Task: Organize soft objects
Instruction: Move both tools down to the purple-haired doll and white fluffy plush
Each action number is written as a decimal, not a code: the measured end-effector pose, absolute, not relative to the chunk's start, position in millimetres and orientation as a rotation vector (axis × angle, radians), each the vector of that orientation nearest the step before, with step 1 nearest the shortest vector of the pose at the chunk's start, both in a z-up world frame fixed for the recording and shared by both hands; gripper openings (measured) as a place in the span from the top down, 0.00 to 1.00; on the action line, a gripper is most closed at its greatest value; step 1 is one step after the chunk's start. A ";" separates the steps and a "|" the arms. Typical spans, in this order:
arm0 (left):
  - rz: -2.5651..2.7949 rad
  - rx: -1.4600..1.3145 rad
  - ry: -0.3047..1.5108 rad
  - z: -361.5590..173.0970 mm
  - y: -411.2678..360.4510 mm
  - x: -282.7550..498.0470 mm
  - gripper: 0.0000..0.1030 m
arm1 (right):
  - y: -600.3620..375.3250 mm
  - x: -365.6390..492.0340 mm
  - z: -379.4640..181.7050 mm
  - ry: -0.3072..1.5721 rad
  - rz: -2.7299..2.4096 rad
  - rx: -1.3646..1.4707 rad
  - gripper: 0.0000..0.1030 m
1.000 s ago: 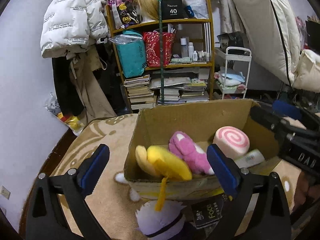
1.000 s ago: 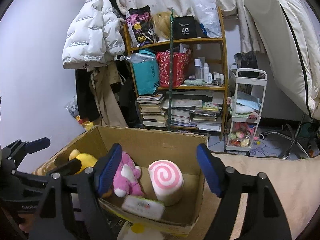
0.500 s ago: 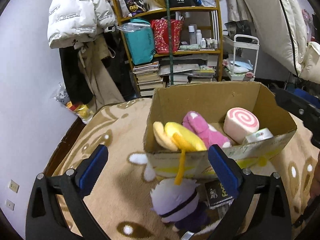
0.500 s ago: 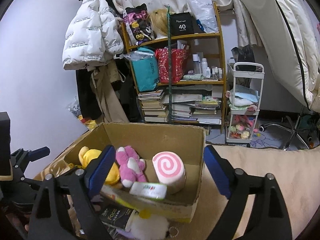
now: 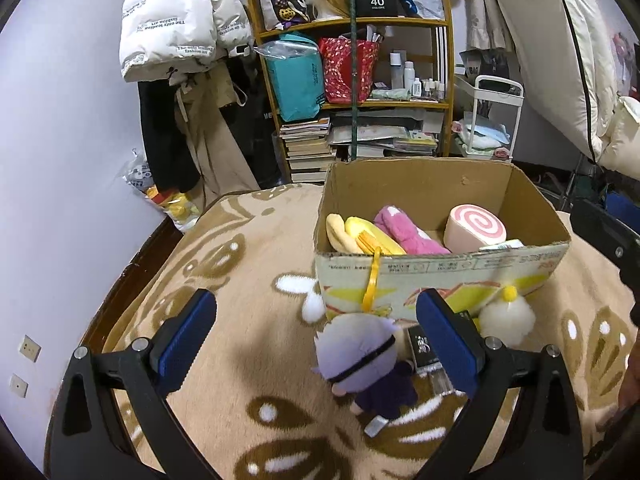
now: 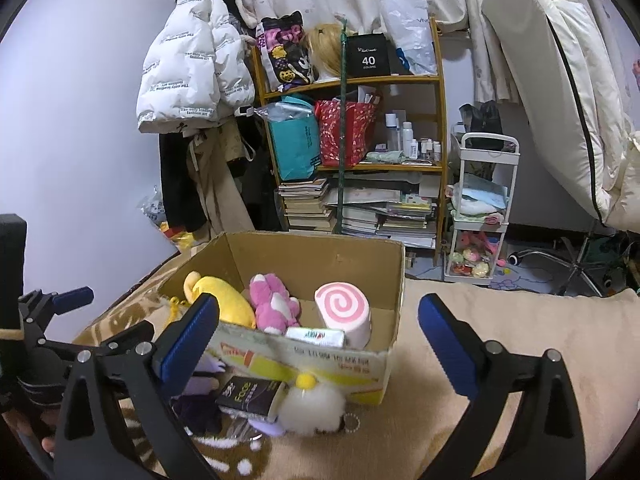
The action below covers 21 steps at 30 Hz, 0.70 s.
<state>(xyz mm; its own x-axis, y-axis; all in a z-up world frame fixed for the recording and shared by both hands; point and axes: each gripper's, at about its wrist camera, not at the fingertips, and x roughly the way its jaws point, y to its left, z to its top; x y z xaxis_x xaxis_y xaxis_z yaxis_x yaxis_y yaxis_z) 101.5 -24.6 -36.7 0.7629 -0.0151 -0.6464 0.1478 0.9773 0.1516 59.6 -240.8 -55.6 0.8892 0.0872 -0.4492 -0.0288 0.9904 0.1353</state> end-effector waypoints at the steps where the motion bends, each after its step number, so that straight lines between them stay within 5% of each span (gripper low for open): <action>1: -0.086 0.202 0.695 -35.6 -24.8 98.3 0.04 | -239.3 55.6 -55.2 0.475 0.061 0.121 0.00; 21: -0.032 0.181 0.737 -30.4 -12.3 59.4 0.04 | -234.6 18.9 -65.4 0.528 0.048 0.116 0.00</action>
<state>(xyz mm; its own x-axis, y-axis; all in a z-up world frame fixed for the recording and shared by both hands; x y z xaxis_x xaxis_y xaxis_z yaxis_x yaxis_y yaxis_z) 59.4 -12.3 -30.4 0.7406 0.0351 -0.6711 0.0923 0.9839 0.1533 18.9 -234.6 -65.4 0.8628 0.0751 -0.4999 -0.0154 0.9923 0.1226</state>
